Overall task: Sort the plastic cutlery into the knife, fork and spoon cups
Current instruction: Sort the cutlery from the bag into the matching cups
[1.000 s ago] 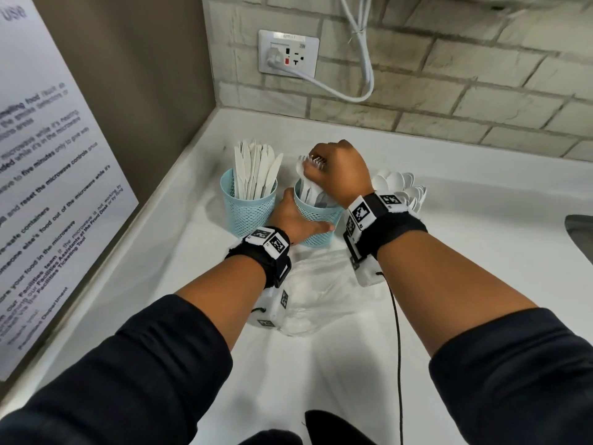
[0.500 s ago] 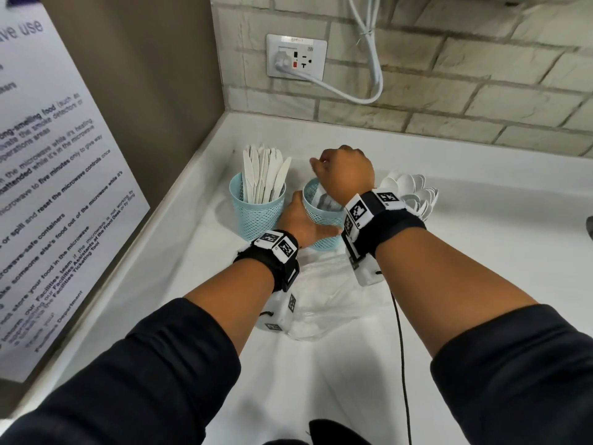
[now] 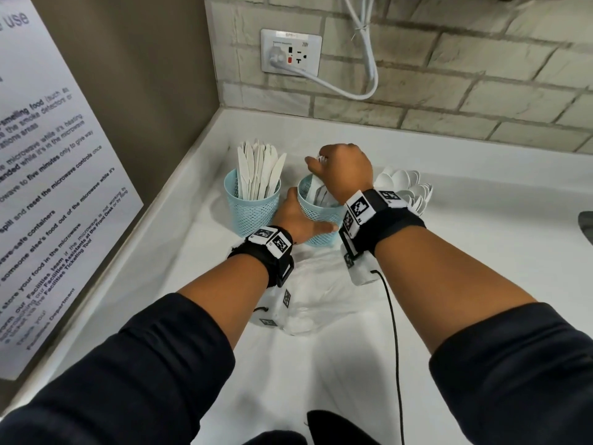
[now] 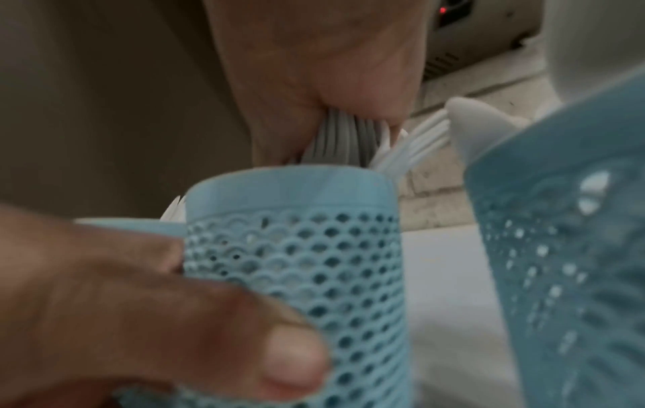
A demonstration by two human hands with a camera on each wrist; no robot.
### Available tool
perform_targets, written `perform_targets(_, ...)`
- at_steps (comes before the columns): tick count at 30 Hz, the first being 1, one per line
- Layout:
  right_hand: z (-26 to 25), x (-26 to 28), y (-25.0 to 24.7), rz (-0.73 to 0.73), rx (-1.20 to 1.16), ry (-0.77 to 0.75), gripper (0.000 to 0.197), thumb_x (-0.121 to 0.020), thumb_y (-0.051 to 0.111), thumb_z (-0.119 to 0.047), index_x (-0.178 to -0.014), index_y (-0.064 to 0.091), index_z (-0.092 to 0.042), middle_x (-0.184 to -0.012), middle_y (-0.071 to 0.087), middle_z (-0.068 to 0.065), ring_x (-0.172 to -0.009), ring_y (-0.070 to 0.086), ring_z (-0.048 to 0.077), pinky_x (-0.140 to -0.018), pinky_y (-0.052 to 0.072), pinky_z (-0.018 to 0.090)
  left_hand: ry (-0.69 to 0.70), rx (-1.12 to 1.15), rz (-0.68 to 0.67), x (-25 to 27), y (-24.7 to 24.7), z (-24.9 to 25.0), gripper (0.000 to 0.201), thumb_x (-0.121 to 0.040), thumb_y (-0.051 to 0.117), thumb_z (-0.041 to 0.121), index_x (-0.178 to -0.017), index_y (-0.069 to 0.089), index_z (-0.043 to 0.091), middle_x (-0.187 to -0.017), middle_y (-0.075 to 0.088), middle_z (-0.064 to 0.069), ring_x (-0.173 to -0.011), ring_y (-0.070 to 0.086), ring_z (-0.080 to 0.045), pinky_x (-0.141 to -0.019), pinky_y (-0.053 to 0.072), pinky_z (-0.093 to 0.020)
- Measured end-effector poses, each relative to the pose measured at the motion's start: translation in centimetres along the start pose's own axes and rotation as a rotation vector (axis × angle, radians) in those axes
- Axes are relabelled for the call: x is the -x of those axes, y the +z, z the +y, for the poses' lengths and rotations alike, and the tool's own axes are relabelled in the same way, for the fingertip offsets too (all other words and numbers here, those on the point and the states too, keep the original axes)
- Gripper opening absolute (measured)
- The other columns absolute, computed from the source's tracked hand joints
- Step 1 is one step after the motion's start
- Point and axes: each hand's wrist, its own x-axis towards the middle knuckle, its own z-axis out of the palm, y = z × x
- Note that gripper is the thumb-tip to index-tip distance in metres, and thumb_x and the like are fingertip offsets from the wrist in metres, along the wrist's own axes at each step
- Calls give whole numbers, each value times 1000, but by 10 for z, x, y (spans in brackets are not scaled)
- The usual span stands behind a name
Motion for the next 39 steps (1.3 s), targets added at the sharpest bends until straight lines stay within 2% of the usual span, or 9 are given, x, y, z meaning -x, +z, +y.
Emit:
perform_targets(7,2,6,3,82,95,-82,46,-91,43,-54,-122,61,-26,-124,60,10,-117,52,33,-95,39,37,16,-6,28,1,1,4,105,-55,88,34,-138,27,13,-133,50,-2,-120,50,-20,-102,43,-37)
perform_targets(13,1,6,-8,-30,33,24,39,-96,35,-40,-117,63,-23,-110,66,13,-104,58,32,-81,45,33,16,-17,33,1,0,4,102,-57,87,33,-137,28,12,-132,51,-3,-119,51,-21,-100,44,-35)
perform_targets(17,0,9,-13,-166,-45,-70,38,-96,37,-42,-122,60,-28,-118,65,9,-115,54,30,-92,45,35,-1,-22,56,5,-1,6,100,-55,89,32,-135,31,11,-130,52,-3,-117,52,-21,-99,44,-33)
perform_targets(20,12,0,-32,-46,-72,9,47,-95,34,-51,-126,58,-25,-126,60,13,-124,46,31,-103,38,42,11,-86,81,12,-2,12,97,-59,87,34,-136,33,10,-130,51,-1,-119,50,-19,-101,40,-29)
perform_targets(22,24,-5,-52,74,-67,124,55,-93,34,-57,-131,53,-22,-133,54,15,-128,43,32,-106,35,45,5,-170,26,16,-3,17,82,-69,81,32,-134,38,8,-126,53,1,-118,49,-16,-99,37,-25)
perform_targets(25,50,-6,-79,-76,-46,310,77,-84,32,-72,-143,33,-22,-150,32,15,-139,25,37,-112,24,53,-52,-381,-227,22,-7,29,71,-81,68,39,-138,40,9,-139,48,-6,-126,48,-24,-105,38,-30)
perform_targets(30,70,14,-80,-441,10,338,91,-79,27,-80,-150,10,-25,-156,17,13,-142,20,34,-113,19,56,31,-679,-332,48,-10,78,48,-89,57,42,-114,56,2,-117,59,-12,-99,55,-24,-78,41,-28)
perform_targets(33,71,24,-61,-416,-17,299,77,-88,27,-70,-148,21,-23,-150,35,11,-138,31,31,-113,25,48,79,-577,-328,55,7,94,26,-89,59,36,-86,53,11,-85,58,-3,-75,53,-16,-62,40,-21)
perform_targets(39,75,36,-60,-303,-47,252,52,-96,30,-52,-132,47,-18,-133,54,12,-121,48,30,-96,36,37,104,-384,-258,36,65,78,73,-81,65,46,-130,39,-1,-120,57,-11,-107,57,-24,-89,47,-33)
